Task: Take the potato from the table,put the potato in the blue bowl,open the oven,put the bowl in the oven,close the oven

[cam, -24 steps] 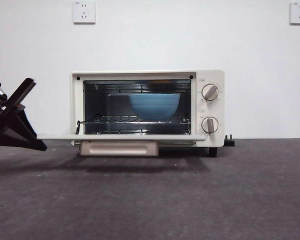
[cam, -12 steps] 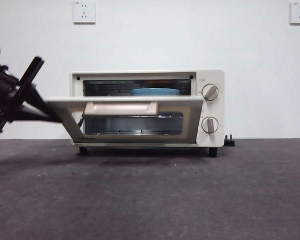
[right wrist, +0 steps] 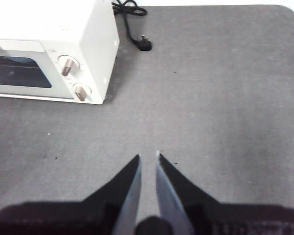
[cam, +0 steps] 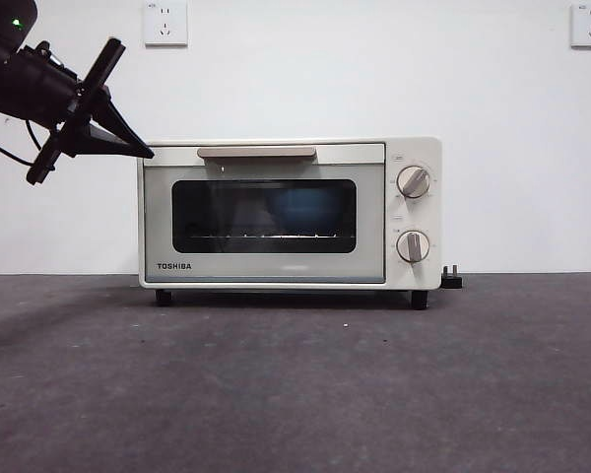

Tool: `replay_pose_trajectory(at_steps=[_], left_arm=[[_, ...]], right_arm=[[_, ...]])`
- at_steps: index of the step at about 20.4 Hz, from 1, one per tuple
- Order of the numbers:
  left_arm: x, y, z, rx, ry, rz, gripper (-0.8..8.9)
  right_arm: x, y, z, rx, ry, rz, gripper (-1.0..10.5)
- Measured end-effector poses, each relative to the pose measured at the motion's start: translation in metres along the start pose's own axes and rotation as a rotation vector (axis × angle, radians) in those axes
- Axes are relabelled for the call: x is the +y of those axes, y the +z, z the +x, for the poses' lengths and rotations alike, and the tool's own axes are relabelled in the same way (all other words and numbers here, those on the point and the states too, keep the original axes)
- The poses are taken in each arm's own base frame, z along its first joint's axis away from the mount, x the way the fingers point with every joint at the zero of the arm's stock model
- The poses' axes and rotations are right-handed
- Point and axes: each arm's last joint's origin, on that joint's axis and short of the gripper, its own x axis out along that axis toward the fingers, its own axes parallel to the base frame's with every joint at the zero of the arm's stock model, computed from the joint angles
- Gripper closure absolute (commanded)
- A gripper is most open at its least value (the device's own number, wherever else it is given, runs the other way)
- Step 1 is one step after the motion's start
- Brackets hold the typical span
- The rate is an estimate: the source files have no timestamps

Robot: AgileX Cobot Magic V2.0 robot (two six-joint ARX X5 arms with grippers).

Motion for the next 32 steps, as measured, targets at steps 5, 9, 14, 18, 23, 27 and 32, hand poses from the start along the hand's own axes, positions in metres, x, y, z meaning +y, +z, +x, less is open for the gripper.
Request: replay_pose_trajectory(at_steps=[5,9,14,18,23,27,32], left_arm=[[0.001,-0.001,0.0,0.012,0.008,-0.011,8.21],[0.002,-0.005,0.0,0.038,0.025,-0.018,8.21],[0.003,-0.016,-0.002,0.121,0.07,-0.034,8.21],[-0.014,-0.028,-0.017,0.188,0.118,0.039,8.21],[-0.058,-0.048,-0.052,0.197,0.263,0.267,8.21],[-0.1,-0.065,-0.087,0.135,0.328,0.475,8.19],[-0.159,-0.092,-0.156,-0.086,0.226,0.686,8.18]], right_arm=[[0.001,0.001,0.003,0.002,0.032,0.002,8.9],[0.001,0.002,0.004,0.006,0.048,0.003,8.9],[0.001,0.002,0.004,0.004,0.071,0.004,8.9],[0.004,0.001,0.004,0.011,0.142,0.007,8.9],[0.006,-0.002,0.003,0.035,0.211,0.02,8.9],[0.006,-0.003,0.004,0.052,0.216,0.044,8.9],[0.005,-0.002,0.01,0.074,0.217,0.061,8.9]])
